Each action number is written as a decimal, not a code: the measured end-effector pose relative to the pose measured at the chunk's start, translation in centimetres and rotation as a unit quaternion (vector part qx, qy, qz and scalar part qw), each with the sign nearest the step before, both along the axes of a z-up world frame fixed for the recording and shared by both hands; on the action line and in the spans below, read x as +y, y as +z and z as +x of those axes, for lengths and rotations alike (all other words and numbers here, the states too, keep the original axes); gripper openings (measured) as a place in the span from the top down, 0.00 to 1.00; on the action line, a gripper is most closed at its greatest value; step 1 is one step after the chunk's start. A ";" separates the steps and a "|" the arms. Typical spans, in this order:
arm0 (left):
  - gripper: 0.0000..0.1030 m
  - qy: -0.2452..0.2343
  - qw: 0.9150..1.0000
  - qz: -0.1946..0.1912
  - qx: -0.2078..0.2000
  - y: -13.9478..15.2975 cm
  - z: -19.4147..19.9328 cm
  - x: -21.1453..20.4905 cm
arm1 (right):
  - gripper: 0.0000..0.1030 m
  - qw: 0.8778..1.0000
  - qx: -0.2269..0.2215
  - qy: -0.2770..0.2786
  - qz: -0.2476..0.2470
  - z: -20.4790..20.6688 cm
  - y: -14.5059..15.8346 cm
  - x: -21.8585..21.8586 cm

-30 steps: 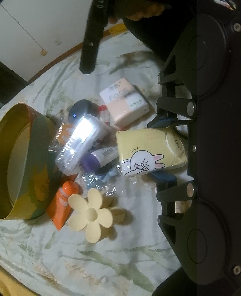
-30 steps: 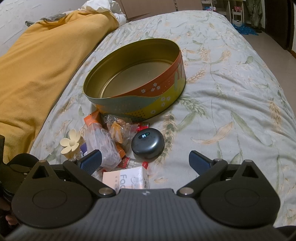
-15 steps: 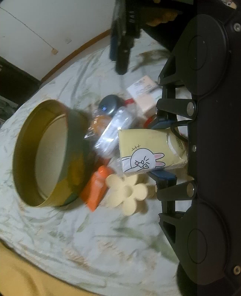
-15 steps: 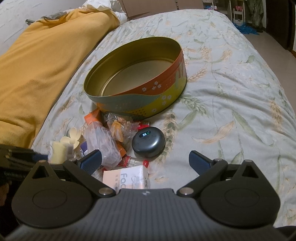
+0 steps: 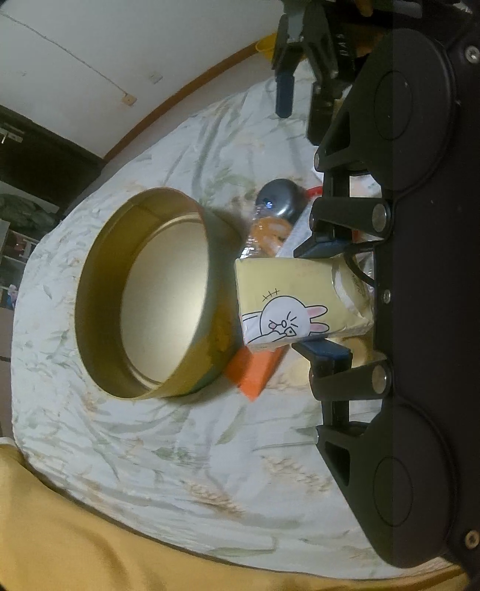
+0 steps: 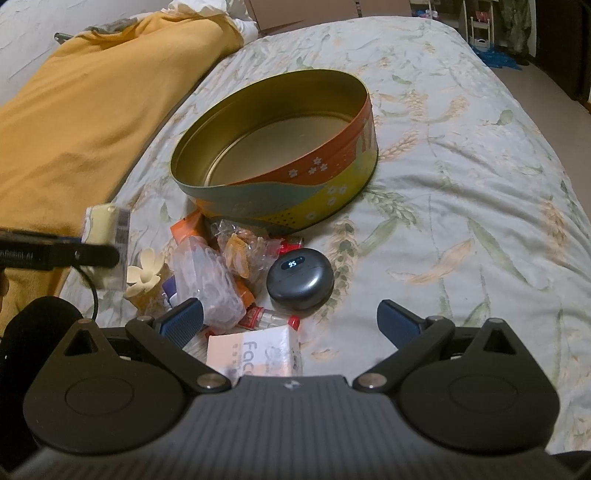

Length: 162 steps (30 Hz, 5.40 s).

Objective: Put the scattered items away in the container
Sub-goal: 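Carry the tissue pack over the tin and open the left gripper, then lower the right gripper onto the pink 'face' tissue pack, then close the right gripper on the pink tissue pack and lift it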

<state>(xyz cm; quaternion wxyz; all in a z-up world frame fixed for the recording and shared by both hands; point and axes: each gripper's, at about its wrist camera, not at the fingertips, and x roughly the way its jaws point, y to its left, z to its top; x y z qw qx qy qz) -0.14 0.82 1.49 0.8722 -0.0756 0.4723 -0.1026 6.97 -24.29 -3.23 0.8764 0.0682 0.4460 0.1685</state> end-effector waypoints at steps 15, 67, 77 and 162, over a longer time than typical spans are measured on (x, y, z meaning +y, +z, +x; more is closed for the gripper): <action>0.59 -0.008 0.999 0.026 -0.019 1.9 4.9 -0.5 | 0.00 0.999 0.003 0.034 -0.024 -0.2 -0.3 1.4; 0.09 -0.039 0.996 0.080 -0.003 1.1 11.2 -1.5 | 0.00 0.990 0.040 0.116 -0.064 -0.5 -2.1 4.6; 0.09 -0.057 0.995 0.081 0.027 -1.6 7.2 -0.4 | 0.00 0.991 0.040 0.111 -0.062 -0.5 -2.1 4.4; 0.06 -0.019 0.998 -0.015 0.051 -7.8 0.4 3.3 | 0.68 0.996 0.037 0.056 -0.056 -0.8 -2.0 4.3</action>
